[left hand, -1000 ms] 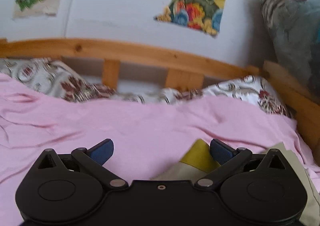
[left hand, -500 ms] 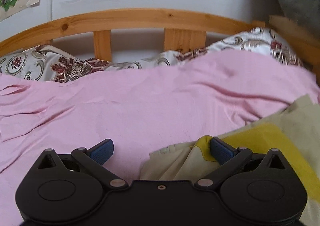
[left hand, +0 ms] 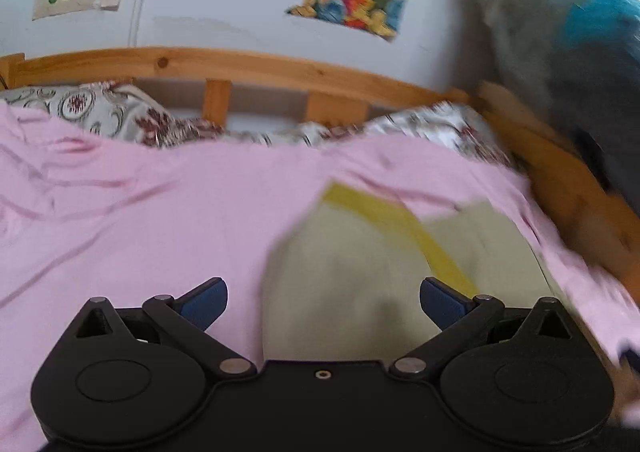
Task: Fold large clothes
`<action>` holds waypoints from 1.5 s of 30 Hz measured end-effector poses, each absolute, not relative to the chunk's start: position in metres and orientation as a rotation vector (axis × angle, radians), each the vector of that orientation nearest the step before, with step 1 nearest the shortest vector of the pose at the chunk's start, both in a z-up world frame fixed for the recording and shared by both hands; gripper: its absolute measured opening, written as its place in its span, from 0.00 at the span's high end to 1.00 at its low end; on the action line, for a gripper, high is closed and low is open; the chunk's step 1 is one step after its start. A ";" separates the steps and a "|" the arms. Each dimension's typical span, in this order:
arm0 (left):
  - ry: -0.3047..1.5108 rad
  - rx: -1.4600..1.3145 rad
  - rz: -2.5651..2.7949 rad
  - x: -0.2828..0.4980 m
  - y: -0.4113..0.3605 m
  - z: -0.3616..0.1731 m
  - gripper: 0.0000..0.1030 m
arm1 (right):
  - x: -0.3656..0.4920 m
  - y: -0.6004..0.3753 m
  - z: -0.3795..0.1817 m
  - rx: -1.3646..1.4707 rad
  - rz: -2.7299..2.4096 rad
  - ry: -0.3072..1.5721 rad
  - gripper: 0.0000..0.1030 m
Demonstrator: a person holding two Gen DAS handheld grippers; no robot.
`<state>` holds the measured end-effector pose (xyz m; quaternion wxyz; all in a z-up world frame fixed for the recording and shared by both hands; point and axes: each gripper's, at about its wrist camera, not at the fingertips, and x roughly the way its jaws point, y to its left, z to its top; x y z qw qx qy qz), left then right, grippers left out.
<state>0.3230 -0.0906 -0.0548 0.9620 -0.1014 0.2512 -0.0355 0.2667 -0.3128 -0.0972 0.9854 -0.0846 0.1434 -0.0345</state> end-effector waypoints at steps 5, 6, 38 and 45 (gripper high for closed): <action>0.582 -0.221 -0.097 0.296 -0.095 -0.092 0.01 | 0.272 -0.315 -0.109 -0.186 -0.085 0.327 0.00; 0.574 -0.233 -0.098 0.293 -0.094 -0.098 0.01 | 0.275 -0.318 -0.113 -0.170 -0.084 0.338 0.00; 0.596 -0.275 -0.239 0.266 -0.071 -0.110 0.01 | 0.285 -0.321 -0.125 -0.145 -0.092 0.324 0.00; 0.620 -0.326 -0.246 0.269 -0.066 -0.113 0.01 | 0.285 -0.319 -0.128 -0.148 -0.087 0.318 0.00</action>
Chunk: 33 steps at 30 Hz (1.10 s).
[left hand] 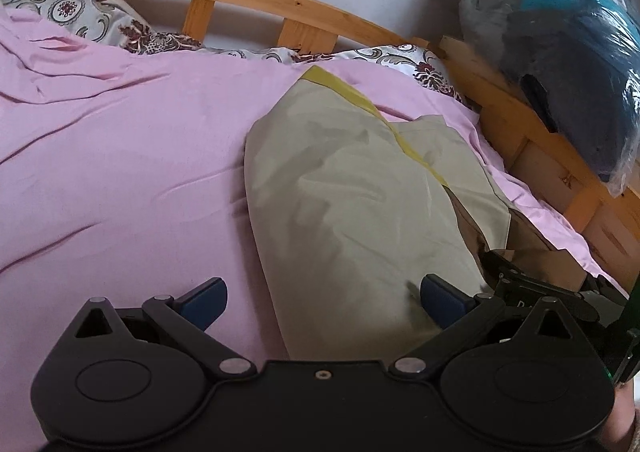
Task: Fold large clothes
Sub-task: 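Move the right tool to the beige jacket end beside the left tool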
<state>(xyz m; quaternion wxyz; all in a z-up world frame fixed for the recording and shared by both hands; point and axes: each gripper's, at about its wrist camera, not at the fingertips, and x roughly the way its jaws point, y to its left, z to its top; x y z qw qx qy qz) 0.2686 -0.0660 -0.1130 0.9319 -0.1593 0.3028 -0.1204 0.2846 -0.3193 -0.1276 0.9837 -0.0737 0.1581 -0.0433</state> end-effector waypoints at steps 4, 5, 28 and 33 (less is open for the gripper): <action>0.624 -0.334 -0.256 0.268 -0.064 -0.114 0.01 | 0.282 -0.322 -0.119 -0.128 -0.033 0.313 0.00; 0.630 -0.344 -0.265 0.269 -0.063 -0.115 0.01 | 0.282 -0.323 -0.113 -0.118 -0.005 0.315 0.00; 0.692 -0.443 -0.402 0.288 -0.045 -0.127 0.01 | 0.448 -0.354 -0.039 -0.161 0.212 0.494 0.89; 0.689 -0.440 -0.377 0.285 -0.048 -0.126 0.01 | 0.440 -0.316 -0.036 -0.361 0.268 0.383 0.91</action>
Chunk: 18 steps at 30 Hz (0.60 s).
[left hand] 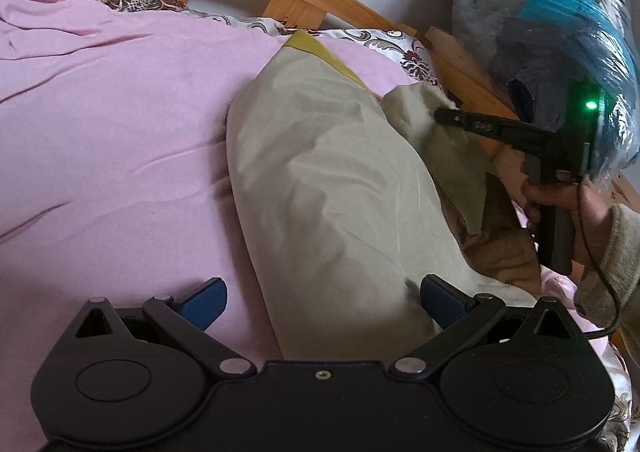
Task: Fold large clothes
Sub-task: 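Move the right tool to the beige jacket end beside the left tool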
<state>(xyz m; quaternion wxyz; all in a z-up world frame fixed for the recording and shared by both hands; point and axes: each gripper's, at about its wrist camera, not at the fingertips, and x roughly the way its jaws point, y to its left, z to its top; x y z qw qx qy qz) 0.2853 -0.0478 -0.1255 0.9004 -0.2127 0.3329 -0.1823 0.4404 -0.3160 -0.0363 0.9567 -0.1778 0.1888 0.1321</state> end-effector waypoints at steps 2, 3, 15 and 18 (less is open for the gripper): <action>0.694 -0.440 -0.378 0.285 -0.049 -0.124 0.01 | 0.450 -0.312 -0.044 -0.383 0.250 0.420 0.91; 0.700 -0.443 -0.379 0.286 -0.050 -0.124 0.01 | 0.456 -0.314 -0.047 -0.377 0.237 0.447 0.91; 0.732 -0.612 -0.446 0.326 -0.019 -0.130 0.01 | 0.469 -0.397 -0.065 0.099 0.357 0.656 0.28; 0.856 -0.595 -0.510 0.343 -0.028 -0.141 0.01 | 0.474 -0.400 -0.077 0.140 0.416 0.706 0.28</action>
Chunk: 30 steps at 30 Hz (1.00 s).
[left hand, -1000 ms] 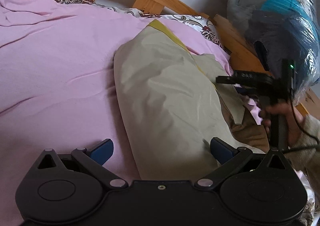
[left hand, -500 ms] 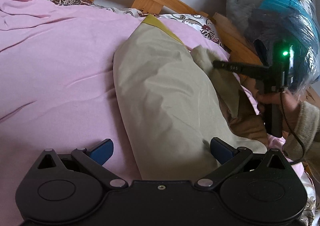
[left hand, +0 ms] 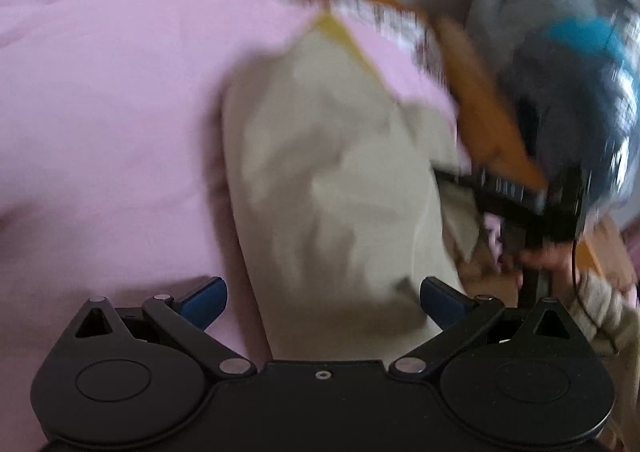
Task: Fold large clothes
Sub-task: 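Move the right tool to the beige jacket end beside the left tool, then grasp the beige jacket end with the right tool and lift it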
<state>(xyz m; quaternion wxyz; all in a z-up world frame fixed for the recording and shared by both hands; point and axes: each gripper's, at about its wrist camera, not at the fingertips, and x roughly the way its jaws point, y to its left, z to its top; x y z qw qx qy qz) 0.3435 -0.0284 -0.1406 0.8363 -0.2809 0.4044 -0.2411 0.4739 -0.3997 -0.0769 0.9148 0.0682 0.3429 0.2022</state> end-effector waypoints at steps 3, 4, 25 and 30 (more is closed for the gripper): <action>0.862 -0.600 -0.520 0.346 -0.033 -0.142 0.01 | 0.470 -0.390 -0.077 0.081 0.426 0.686 0.42; 0.859 -0.588 -0.522 0.346 -0.034 -0.141 0.01 | 0.466 -0.384 -0.076 0.046 0.420 0.677 0.45; 0.825 -0.584 -0.533 0.343 -0.035 -0.145 0.00 | 0.382 -0.271 -0.091 -0.721 0.340 0.358 0.77; 0.832 -0.621 -0.582 0.350 -0.029 -0.155 0.01 | 0.422 -0.319 -0.077 -0.347 0.369 0.522 0.45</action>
